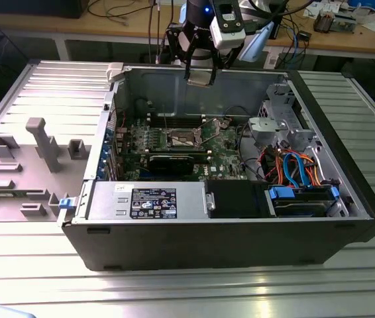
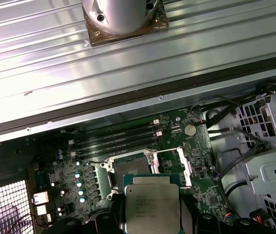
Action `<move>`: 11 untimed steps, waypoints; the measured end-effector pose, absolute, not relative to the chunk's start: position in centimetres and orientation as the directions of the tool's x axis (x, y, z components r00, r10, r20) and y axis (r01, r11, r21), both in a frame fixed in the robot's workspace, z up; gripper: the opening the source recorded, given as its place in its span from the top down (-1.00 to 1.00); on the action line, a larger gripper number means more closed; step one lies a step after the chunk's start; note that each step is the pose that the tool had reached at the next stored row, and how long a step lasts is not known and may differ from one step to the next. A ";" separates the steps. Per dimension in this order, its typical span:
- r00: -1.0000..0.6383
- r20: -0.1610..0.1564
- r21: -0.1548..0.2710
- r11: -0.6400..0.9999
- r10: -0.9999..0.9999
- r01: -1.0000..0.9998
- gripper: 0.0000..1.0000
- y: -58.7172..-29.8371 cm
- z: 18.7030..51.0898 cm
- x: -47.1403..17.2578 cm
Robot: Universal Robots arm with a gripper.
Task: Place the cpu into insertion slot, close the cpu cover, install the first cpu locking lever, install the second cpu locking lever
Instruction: 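Place the cpu into insertion slot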
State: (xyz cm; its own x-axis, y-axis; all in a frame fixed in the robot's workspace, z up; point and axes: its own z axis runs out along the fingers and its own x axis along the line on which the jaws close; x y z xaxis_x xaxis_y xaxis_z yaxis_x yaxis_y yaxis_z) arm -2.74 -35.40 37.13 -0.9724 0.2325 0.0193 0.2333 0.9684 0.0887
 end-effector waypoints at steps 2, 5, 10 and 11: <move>-0.971 0.019 0.089 0.967 0.239 0.239 -0.09 -35.4 37.1 -2.7; -0.962 0.019 0.089 0.958 0.271 0.272 -0.09 -35.4 37.1 -2.7; -0.961 0.019 0.089 0.957 0.275 0.276 -0.09 -35.4 37.1 -2.7; -0.961 0.019 0.089 0.957 0.276 0.276 -0.09 -35.4 37.1 -2.7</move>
